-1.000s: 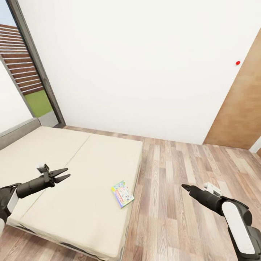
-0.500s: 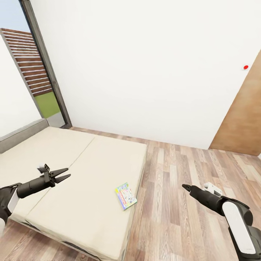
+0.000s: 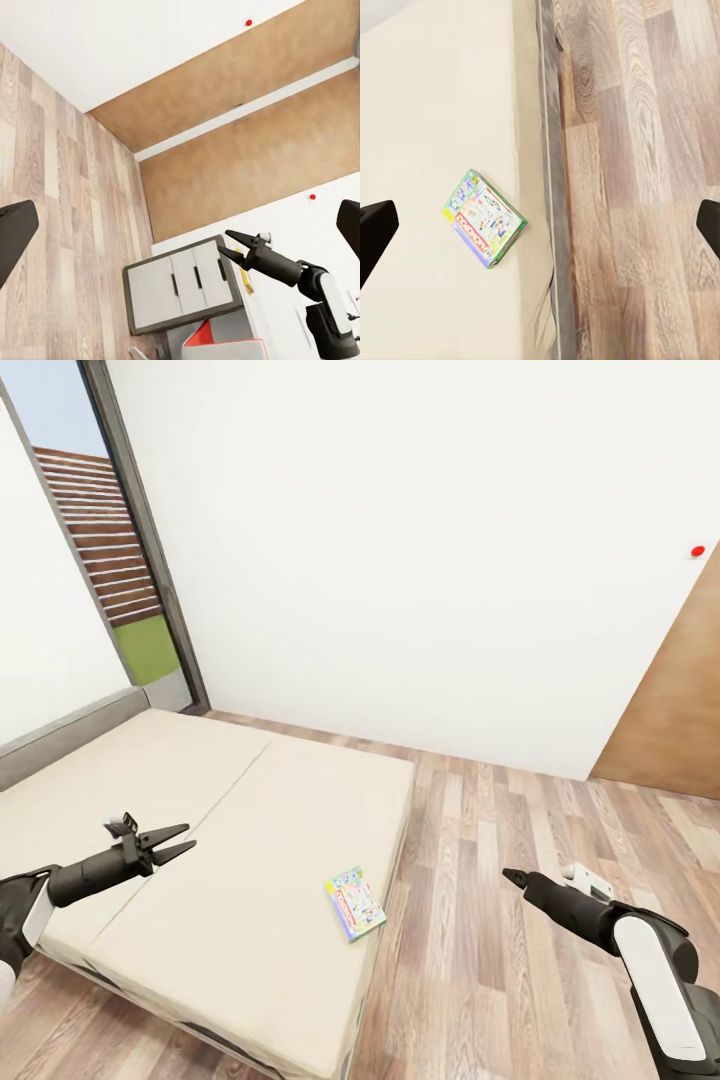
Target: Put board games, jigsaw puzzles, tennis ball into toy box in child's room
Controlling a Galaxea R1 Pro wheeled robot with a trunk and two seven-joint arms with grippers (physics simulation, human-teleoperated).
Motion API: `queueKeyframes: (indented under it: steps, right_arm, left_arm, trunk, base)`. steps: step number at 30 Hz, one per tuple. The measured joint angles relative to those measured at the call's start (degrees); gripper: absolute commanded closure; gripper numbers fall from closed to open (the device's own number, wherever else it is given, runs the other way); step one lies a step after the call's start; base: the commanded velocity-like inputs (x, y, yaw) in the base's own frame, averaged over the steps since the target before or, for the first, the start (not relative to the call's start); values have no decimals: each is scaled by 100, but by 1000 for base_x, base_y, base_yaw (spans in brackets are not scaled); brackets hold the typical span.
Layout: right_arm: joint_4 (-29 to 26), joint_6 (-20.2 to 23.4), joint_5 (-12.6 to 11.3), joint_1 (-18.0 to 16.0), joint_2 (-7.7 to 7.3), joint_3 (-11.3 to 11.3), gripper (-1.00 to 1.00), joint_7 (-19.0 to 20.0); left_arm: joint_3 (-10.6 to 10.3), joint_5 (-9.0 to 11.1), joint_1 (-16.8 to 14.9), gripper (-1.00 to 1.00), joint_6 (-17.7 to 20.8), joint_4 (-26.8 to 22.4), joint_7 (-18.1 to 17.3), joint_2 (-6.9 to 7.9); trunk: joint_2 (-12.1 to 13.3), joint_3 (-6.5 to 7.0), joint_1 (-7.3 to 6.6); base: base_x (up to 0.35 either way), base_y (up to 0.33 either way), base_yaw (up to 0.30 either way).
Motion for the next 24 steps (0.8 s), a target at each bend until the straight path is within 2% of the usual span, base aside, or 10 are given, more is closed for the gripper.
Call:
queueKeyframes:
  steps: [7,15,24]
  right_arm:
    - [0,67,6,0,0,0,-100,0]
    - [0,78,8,0,15,22,-100,-4]
    - [1,79,14,-2,28,27,-100,-10]
  left_arm:
    - [2,0,21,-100,-115,0,-7,-15]
    - [1,1,23,-100,-139,1,-1,-41]
    - [-1,5,28,-100,-141,0,-3,-47]
  trunk:
    - [0,26,0]
    - [0,31,0]
    - [0,40,0]
  base:
    - [0,-4,1]
    - [10,-145,7]
    - [3,-84,216]
